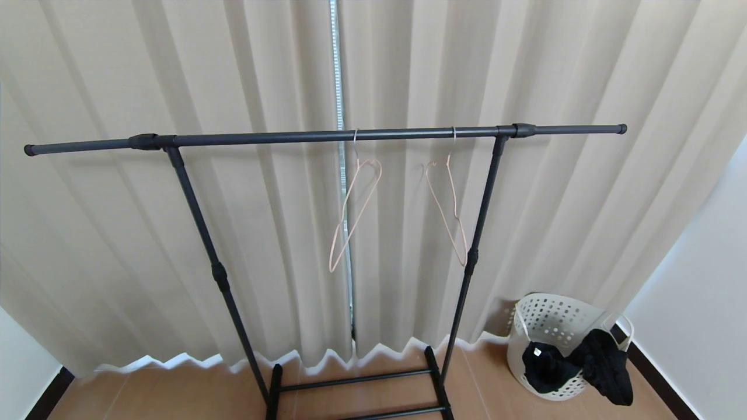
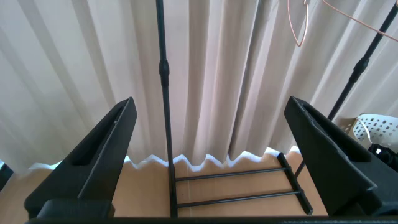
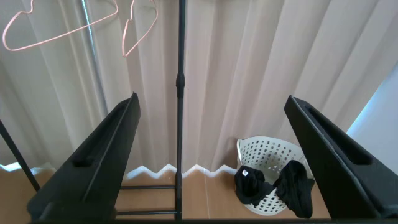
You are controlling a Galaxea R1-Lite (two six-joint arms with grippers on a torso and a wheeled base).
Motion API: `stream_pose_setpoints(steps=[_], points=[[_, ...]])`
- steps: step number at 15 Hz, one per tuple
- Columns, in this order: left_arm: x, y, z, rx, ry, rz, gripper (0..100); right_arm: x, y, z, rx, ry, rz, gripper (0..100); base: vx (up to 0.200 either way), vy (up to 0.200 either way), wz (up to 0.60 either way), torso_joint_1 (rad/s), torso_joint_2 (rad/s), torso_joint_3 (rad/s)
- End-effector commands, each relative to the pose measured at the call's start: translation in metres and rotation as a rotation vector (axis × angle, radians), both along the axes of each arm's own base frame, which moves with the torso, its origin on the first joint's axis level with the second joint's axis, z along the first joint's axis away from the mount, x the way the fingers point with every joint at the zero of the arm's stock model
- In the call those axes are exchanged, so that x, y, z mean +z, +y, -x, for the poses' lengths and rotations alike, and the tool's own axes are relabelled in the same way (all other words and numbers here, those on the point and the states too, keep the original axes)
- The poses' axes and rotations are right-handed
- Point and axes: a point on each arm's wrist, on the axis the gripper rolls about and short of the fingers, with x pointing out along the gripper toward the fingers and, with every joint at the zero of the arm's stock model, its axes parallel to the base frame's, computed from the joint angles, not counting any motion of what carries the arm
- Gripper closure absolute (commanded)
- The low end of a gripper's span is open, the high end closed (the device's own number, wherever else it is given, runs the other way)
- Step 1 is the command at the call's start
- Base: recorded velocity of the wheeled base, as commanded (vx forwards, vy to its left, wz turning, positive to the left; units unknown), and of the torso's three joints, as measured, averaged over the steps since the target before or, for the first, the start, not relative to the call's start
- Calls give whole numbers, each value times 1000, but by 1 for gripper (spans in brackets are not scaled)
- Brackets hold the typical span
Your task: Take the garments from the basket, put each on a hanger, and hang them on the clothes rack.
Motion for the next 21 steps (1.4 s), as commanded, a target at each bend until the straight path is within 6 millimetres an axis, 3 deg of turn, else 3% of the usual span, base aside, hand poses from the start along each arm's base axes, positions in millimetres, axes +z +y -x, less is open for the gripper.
stream_pose_setpoints(steps=[1, 21], points=[[0, 0, 0, 1, 0, 0, 0, 0, 0, 0, 1, 2, 0, 0, 0, 0, 0, 0, 0, 0], [0, 0, 0, -9, 0, -9, 0, 0, 0, 0, -2, 2, -12, 0, 0, 0, 0, 0, 0, 0]])
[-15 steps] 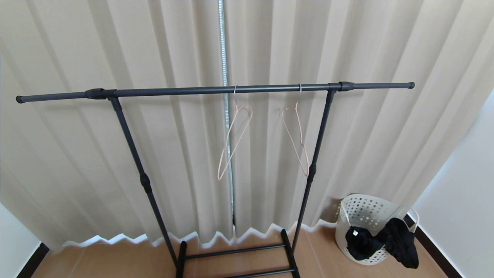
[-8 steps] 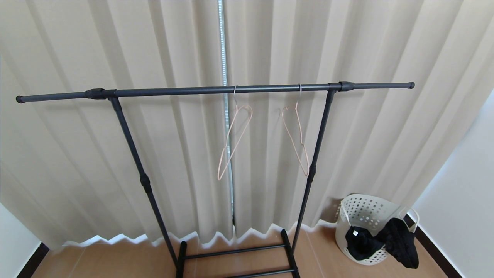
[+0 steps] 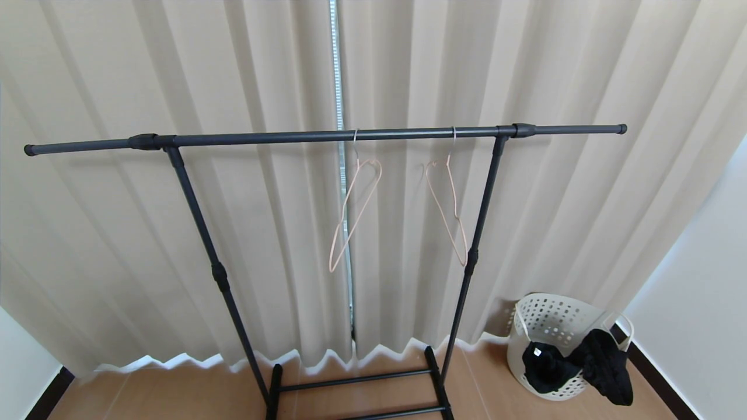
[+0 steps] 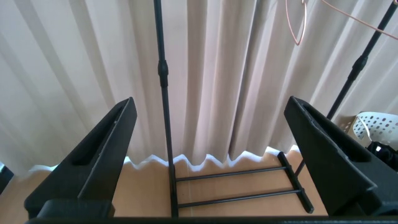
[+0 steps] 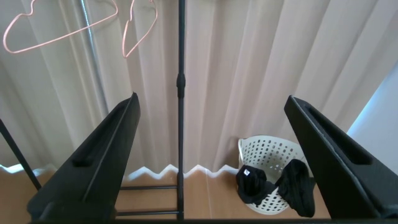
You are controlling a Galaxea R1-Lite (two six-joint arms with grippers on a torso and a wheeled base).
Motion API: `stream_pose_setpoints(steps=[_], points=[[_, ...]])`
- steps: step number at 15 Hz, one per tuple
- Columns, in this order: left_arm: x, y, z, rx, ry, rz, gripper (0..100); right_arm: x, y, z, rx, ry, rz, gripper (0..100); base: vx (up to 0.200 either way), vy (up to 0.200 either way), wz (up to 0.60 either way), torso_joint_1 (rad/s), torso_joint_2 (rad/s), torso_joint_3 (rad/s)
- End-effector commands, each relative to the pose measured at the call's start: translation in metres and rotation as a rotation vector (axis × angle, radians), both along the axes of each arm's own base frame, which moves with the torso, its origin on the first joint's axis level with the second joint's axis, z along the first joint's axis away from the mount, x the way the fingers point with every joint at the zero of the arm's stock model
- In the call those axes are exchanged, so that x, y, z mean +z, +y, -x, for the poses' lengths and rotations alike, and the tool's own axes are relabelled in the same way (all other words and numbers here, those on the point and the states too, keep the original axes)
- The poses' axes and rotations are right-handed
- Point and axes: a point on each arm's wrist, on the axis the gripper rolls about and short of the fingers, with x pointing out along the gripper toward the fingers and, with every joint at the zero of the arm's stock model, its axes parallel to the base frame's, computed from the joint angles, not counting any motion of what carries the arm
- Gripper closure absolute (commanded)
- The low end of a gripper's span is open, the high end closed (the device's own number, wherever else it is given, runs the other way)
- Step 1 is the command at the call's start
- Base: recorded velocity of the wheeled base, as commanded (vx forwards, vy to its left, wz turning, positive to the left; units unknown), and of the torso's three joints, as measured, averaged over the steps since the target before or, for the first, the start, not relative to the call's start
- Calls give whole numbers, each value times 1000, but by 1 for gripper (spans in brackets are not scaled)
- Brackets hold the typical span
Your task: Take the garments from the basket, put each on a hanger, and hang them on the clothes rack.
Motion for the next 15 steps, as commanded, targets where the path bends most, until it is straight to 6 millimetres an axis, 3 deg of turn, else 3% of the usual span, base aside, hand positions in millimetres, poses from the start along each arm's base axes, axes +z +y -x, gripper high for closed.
stream_pose_setpoints(steps=[1, 6, 15], points=[[0, 0, 0, 0, -1, 0, 0, 0, 0, 0, 1, 2, 0, 0, 0, 0, 0, 0, 0, 0], [0, 0, 0, 0, -1, 2, 0, 0, 0, 0, 2, 3, 6, 0, 0, 0, 0, 0, 0, 0], [0, 0, 0, 0, -1, 0, 0, 0, 0, 0, 3, 3, 6, 0, 0, 0, 0, -152, 360, 201]])
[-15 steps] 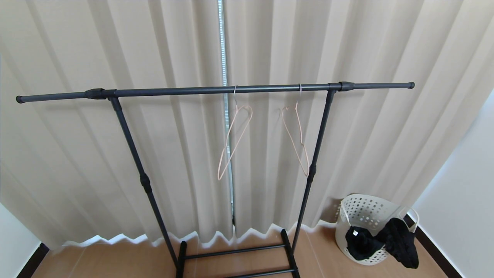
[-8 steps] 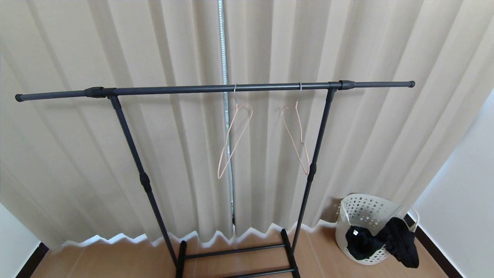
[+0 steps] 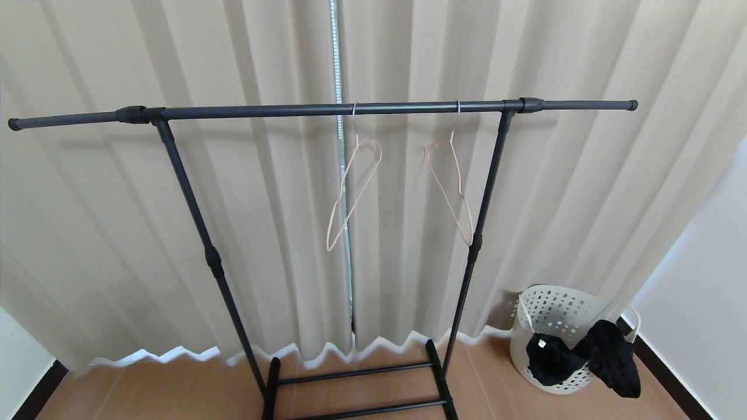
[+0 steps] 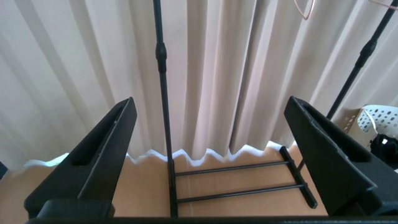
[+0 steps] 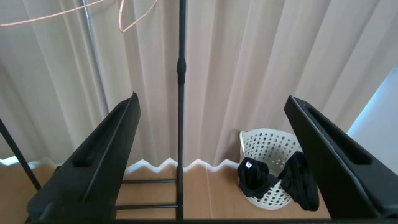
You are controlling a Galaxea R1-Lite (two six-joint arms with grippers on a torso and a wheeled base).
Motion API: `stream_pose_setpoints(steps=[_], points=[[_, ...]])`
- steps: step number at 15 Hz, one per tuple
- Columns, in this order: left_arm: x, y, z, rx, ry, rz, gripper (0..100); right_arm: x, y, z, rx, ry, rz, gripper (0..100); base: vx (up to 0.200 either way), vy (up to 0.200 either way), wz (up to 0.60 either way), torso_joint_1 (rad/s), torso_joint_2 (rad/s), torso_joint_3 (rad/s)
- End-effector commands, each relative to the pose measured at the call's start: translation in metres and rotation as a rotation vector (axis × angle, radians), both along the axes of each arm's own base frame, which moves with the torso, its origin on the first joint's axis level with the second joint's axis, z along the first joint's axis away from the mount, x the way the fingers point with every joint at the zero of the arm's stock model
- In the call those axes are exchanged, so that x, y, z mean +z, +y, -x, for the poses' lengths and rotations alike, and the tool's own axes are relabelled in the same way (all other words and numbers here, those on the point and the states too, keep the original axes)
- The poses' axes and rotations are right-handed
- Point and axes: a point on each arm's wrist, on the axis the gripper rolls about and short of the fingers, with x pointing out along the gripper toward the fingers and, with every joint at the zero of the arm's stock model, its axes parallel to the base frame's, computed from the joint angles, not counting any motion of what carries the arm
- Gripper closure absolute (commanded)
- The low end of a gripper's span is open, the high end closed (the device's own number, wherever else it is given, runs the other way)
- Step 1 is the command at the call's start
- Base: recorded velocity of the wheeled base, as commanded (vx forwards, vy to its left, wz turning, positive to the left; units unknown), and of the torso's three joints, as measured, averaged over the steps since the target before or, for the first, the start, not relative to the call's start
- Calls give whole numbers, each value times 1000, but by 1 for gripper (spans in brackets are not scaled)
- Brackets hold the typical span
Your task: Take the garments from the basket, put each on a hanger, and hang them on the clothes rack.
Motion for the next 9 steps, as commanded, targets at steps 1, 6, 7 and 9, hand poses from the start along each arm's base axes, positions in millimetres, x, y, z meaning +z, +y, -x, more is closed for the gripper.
stream_pose_setpoints(steps=[1, 6, 7, 9], points=[[0, 0, 0, 0, -1, 0, 0, 0, 0, 0, 1, 2, 0, 0, 0, 0, 0, -193, 442, 246], [0, 0, 0, 0, -1, 0, 0, 0, 0, 0, 1, 0, 0, 0, 0, 0, 0, -223, 543, 319], [0, 0, 0, 0, -1, 0, 0, 0, 0, 0, 1, 0, 0, 0, 0, 0, 0, -212, 544, 320], [0, 0, 0, 0, -1, -1, 0, 0, 0, 0, 1, 0, 0, 0, 0, 0, 0, -212, 535, 322]])
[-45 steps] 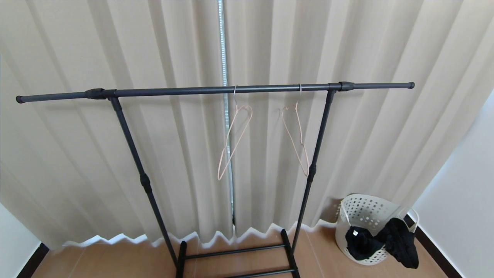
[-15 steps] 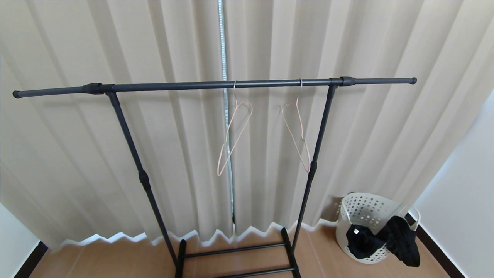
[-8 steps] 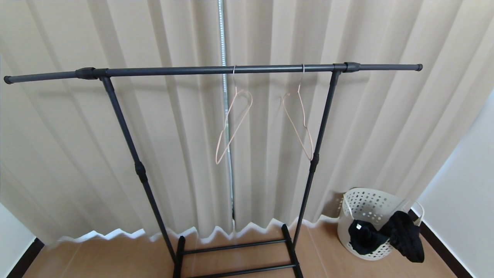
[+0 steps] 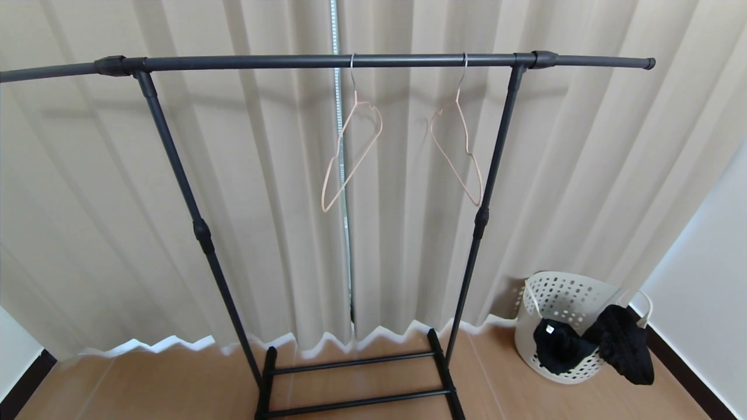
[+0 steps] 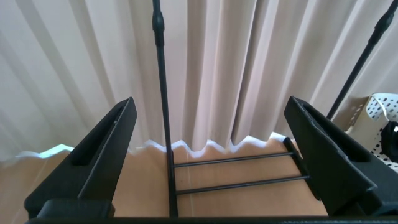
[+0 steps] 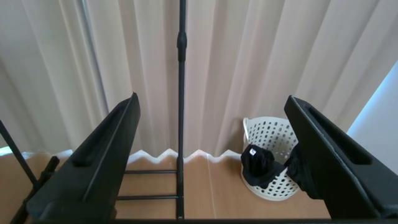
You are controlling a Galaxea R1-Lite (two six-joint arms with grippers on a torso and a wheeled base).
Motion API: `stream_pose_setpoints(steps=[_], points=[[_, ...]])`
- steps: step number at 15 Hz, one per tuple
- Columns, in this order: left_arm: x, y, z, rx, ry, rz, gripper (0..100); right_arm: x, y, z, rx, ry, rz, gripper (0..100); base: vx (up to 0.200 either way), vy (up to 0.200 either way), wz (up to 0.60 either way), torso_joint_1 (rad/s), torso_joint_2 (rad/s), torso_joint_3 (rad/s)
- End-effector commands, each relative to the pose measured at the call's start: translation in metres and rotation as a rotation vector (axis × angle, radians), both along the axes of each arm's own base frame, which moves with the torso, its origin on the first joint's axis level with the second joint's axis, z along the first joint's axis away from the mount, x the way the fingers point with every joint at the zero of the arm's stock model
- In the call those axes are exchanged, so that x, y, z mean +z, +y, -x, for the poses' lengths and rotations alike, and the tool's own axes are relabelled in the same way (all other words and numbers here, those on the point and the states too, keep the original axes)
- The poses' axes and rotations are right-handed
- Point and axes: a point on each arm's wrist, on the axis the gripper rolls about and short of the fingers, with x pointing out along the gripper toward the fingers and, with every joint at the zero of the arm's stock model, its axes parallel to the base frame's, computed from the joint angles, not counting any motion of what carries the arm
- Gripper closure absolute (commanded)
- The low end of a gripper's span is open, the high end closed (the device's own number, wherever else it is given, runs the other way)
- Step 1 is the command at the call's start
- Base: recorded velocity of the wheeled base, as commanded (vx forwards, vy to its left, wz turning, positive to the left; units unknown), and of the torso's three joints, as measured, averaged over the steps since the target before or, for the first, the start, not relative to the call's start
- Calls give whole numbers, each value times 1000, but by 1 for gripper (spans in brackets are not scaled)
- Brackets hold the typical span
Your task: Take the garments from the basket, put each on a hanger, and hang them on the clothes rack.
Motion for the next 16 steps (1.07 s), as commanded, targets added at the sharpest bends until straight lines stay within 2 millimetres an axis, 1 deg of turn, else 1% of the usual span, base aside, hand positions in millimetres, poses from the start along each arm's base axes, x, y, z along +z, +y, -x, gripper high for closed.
stream_pose_setpoints(steps=[1, 9, 16], points=[[0, 0, 0, -1, 0, -1, 0, 0, 0, 0, 1, 0, 1, 0, 0, 0, 0, -193, 520, 325], [0, 0, 0, 1, 0, 1, 0, 0, 0, 0, 1, 0, 1, 0, 0, 0, 0, -165, 500, 333], [0, 0, 0, 1, 0, 1, 0, 0, 0, 0, -1, 0, 1, 0, 0, 0, 0, -93, 457, 362]])
